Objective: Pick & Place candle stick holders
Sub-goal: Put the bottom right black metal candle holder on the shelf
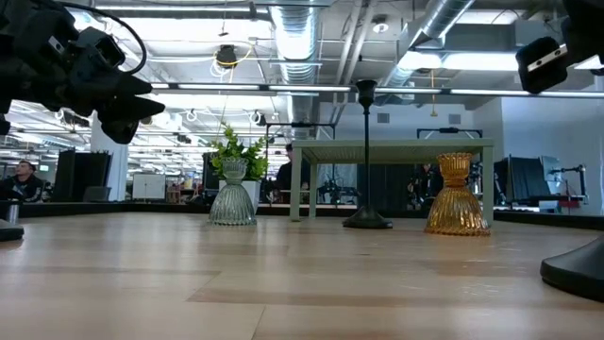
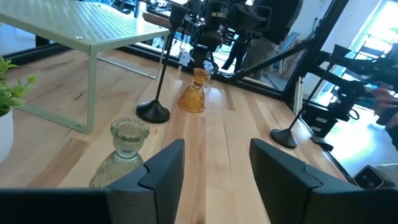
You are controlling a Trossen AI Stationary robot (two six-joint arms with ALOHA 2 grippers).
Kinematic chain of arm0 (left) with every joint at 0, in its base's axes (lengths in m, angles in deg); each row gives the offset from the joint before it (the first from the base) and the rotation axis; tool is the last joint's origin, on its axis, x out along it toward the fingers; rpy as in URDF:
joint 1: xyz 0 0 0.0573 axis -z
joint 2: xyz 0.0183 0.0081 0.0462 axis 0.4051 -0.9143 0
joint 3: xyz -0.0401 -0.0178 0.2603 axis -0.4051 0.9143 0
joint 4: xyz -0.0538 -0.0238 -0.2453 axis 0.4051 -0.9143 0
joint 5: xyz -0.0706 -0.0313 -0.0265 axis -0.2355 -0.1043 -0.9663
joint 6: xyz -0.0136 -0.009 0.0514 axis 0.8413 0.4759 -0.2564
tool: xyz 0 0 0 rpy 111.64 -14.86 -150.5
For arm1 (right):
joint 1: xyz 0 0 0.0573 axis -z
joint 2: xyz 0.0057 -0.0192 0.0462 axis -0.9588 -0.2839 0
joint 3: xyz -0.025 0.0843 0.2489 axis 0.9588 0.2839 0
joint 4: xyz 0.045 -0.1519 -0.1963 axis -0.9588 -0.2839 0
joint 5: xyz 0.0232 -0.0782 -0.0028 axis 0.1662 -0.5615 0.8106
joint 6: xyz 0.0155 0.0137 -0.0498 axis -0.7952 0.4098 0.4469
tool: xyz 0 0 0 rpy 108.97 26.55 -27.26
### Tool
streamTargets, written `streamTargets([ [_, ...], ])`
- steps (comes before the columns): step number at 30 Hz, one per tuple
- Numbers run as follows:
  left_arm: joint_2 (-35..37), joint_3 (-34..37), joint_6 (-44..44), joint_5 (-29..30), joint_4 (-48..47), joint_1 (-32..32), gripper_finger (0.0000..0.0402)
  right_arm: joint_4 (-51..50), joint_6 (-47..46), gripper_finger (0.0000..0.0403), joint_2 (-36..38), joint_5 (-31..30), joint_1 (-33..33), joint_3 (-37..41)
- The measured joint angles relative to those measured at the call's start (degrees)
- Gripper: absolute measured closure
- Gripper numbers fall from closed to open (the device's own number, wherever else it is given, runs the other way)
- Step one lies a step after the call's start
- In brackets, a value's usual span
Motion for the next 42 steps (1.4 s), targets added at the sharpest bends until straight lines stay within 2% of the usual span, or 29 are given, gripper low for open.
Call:
streamTargets([
  [42,0.0,0.0,0.0,0.0,1.2,0.0,0.022,0.0,2.4,0.0403,0.0,0.0,0.0,-0.1],
])
